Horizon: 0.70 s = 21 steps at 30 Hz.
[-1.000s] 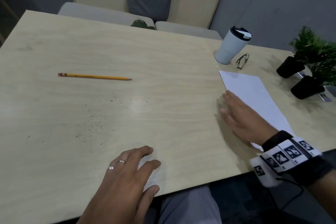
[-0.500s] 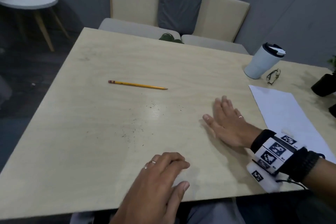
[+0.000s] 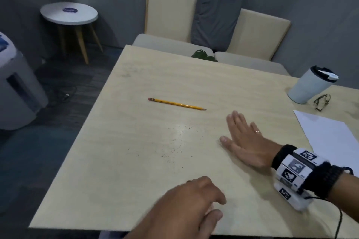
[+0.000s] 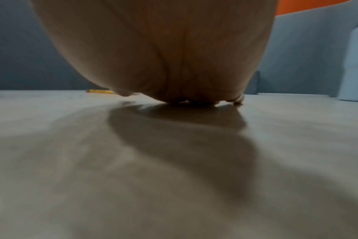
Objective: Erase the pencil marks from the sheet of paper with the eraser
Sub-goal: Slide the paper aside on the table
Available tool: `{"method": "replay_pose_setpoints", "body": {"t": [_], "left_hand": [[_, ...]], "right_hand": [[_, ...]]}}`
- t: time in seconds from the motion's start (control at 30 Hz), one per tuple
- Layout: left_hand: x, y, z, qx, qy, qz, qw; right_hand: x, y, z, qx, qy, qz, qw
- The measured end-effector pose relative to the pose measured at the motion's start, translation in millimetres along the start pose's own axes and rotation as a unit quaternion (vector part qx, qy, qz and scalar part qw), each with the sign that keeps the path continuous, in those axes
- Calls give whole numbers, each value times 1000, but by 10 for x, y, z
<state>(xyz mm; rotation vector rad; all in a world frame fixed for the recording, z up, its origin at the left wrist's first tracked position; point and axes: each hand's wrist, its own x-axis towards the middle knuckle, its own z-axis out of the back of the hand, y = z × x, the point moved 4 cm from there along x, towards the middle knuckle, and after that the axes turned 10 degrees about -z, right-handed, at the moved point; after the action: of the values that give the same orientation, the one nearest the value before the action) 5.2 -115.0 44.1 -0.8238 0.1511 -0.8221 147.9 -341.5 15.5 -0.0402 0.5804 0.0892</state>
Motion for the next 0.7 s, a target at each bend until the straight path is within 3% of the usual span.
{"method": "replay_pose_setpoints", "body": {"t": [0.1,0.17,0.27,0.33,0.43,0.5,0.6,0.63,0.7], "left_hand": [[65,158,793,124,86,101,983],[261,389,1384,208,74,158,962],[775,868,1935,338,61,184,921],[1071,1208,1962,361,95,178,910],[1257,1611,1782,354,170,177,902],[1300,1753,1717,334,170,170,911],[1332,1873,1735,306,144,155,928],[1345,1904,1752,307,139,155,929],[1400,1949,1788,319,119,162,926]], "right_hand": [[-140,212,-66,-3,40,123,992],[-44,114,101,29,11,85,996],[198,-67,301,25,-18,-38,999],[193,84,212,-13,-10,-2,1000],[53,416,79,-32,34,151,987],[156,369,226,1,28,126,992],[423,147,407,-11,-17,10,1000],[436,151,390,-20,-26,3,999],[316,333,242,-41,-18,56,997]]}}
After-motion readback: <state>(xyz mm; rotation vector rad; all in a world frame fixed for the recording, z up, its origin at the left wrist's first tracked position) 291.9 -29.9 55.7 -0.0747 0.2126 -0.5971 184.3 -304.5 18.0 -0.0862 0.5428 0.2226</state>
